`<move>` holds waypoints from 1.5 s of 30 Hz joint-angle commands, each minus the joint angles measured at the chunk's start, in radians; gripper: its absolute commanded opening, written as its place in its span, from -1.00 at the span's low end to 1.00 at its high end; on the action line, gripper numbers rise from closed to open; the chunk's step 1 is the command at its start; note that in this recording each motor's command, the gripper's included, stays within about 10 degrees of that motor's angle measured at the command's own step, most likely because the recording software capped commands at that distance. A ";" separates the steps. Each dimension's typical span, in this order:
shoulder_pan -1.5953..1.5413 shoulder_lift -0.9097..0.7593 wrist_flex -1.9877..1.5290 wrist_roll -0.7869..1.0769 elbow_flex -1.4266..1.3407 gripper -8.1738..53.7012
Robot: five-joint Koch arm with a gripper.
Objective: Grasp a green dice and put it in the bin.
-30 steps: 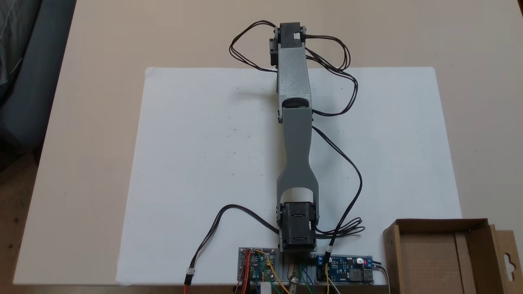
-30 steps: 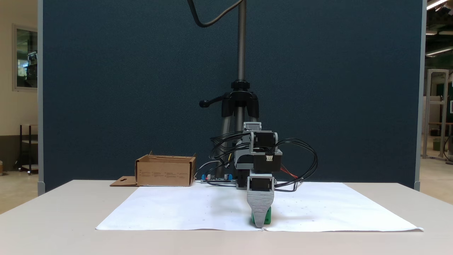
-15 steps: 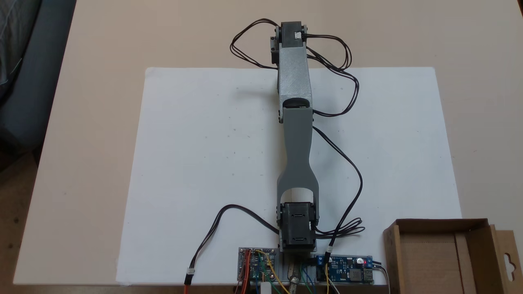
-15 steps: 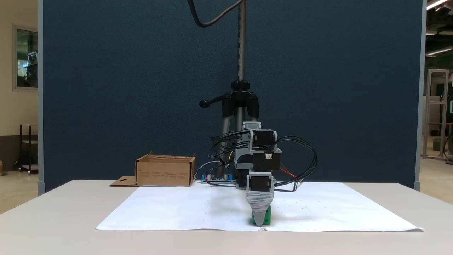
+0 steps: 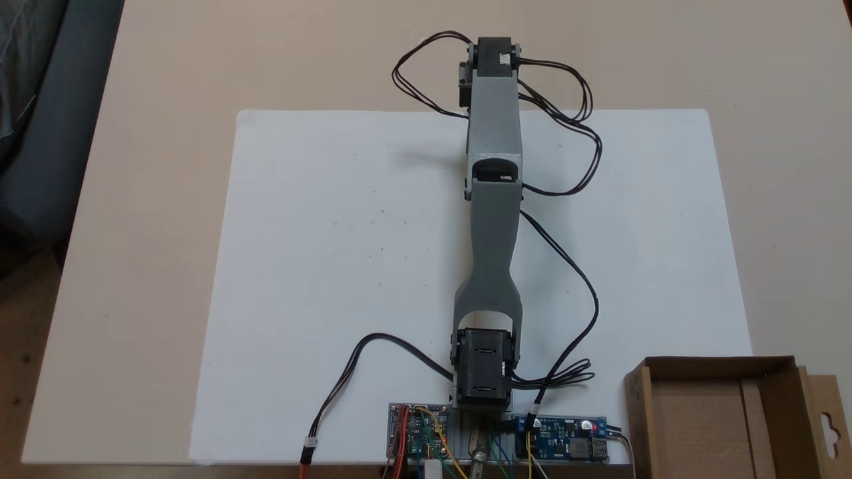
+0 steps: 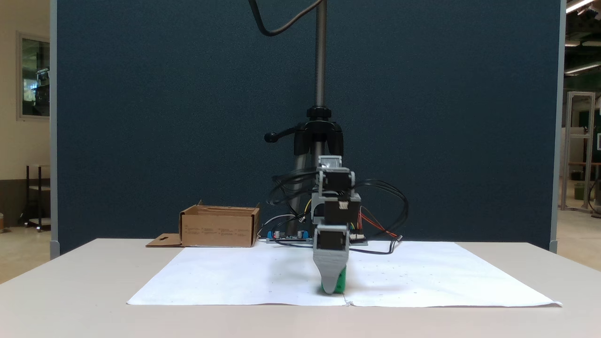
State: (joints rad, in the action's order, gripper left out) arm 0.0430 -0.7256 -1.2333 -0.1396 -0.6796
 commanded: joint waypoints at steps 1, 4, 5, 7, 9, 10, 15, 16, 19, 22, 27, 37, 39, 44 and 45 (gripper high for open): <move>0.041 -0.165 0.071 -0.049 -0.041 -0.35; 0.084 -0.300 0.147 -0.043 -0.198 -0.35; 0.098 -0.345 0.147 -0.035 -0.238 -0.35; 0.118 -0.432 0.146 -0.021 -0.308 -0.35; 0.150 -0.523 0.135 -0.018 -0.357 -0.35; 0.172 -0.569 0.115 -0.018 -0.362 -0.35; 0.299 -0.810 -0.003 0.023 -0.360 -0.35; 0.328 -0.860 -0.020 0.041 -0.359 -0.35; 0.520 -0.917 -0.074 0.100 -0.310 -0.35; 0.738 -0.905 -0.066 0.189 -0.310 -0.35; 1.002 -0.876 -0.020 0.291 -0.299 -0.35; 1.385 -0.805 0.112 0.472 -0.299 -0.35; 1.450 -0.778 0.170 0.497 -0.299 -0.35; 1.548 -0.744 0.213 0.565 -0.307 -0.35; 1.571 -0.744 0.215 0.592 -0.318 -0.35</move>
State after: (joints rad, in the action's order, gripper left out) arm 1.5846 -1.4527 -1.0707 0.3221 -1.0155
